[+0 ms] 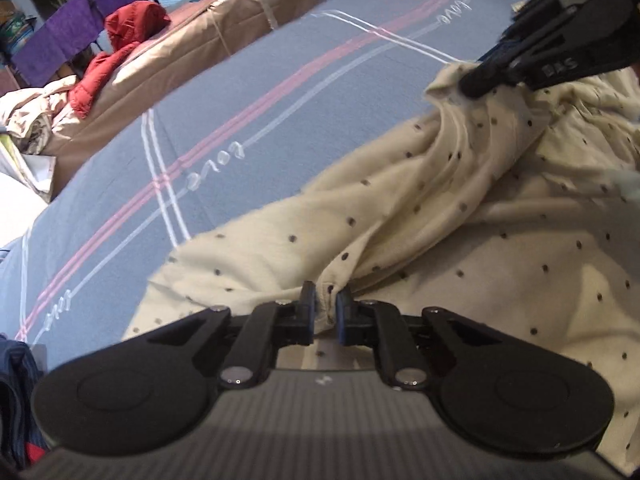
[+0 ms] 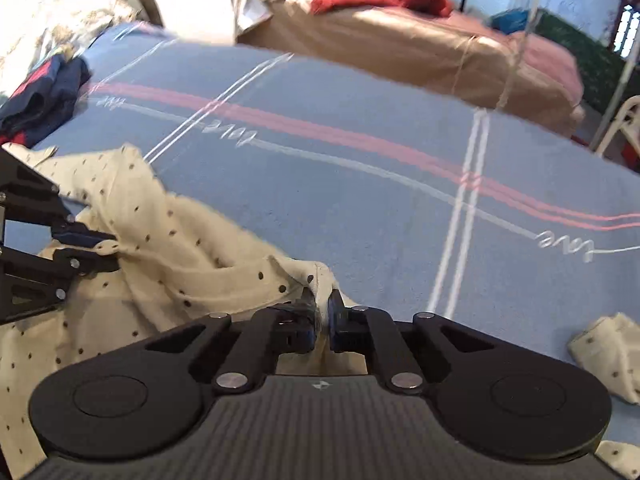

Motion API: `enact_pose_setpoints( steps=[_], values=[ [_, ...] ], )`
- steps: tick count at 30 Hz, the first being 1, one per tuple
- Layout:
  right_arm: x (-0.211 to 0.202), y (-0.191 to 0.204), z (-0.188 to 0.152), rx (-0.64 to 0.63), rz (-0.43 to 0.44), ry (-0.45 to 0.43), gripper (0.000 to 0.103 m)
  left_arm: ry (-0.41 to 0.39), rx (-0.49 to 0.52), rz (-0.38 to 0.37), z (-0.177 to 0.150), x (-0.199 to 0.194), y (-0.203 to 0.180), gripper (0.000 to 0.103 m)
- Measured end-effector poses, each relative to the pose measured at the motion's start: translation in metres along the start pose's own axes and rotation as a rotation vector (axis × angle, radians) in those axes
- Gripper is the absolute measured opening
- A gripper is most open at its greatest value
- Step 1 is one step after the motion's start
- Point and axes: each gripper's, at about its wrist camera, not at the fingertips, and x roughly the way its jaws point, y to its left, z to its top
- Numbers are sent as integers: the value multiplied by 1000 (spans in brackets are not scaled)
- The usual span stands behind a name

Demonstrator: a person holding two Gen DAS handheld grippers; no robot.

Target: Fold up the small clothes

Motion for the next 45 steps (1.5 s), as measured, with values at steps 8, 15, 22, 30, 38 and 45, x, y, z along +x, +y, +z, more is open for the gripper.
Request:
enact_pose_setpoints(
  steps=[8, 15, 22, 30, 38, 45],
  values=[
    [9, -65, 74, 120, -98, -145, 7, -124, -16, 136, 107, 33, 82, 9],
    [86, -96, 141, 159, -184, -147, 7, -56, -37, 227, 200, 125, 135, 9],
    [150, -110, 153, 149, -241, -42, 33, 34, 47, 305, 217, 206, 146, 45],
    [85, -119, 103, 299, -175, -190, 103, -74, 21, 385, 176, 165, 158, 103],
    [28, -122, 63, 307, -200, -260, 103, -18, -227, 415, 159, 143, 203, 103],
    [51, -104, 91, 222, 30, -185, 65, -54, -281, 30, 163, 112, 189, 102]
  ],
)
